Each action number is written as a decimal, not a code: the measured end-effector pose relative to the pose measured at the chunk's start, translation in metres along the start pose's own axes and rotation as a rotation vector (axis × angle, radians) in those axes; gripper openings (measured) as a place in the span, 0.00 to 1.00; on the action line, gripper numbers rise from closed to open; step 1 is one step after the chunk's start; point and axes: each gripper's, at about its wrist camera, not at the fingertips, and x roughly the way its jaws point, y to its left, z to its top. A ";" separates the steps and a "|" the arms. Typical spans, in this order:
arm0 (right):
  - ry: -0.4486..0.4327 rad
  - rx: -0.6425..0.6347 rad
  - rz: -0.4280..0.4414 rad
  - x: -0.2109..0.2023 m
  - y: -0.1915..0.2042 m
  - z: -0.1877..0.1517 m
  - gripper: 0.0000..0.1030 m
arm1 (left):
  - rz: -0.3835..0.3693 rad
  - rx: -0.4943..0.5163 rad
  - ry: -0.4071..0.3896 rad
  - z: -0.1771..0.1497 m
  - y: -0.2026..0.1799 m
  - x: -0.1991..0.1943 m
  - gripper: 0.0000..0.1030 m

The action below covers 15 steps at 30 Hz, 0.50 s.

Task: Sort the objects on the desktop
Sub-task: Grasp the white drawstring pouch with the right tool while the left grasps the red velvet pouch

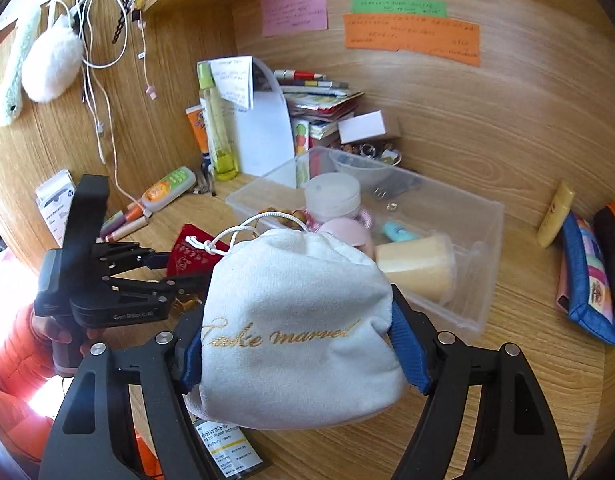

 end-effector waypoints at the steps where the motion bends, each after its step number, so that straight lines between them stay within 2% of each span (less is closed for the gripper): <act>1: -0.006 0.002 -0.003 -0.001 -0.001 0.001 0.71 | -0.003 -0.003 -0.006 0.001 0.001 -0.003 0.36; 15: -0.067 0.037 -0.030 -0.004 -0.016 0.016 0.71 | -0.038 0.003 -0.093 0.028 0.004 -0.036 0.36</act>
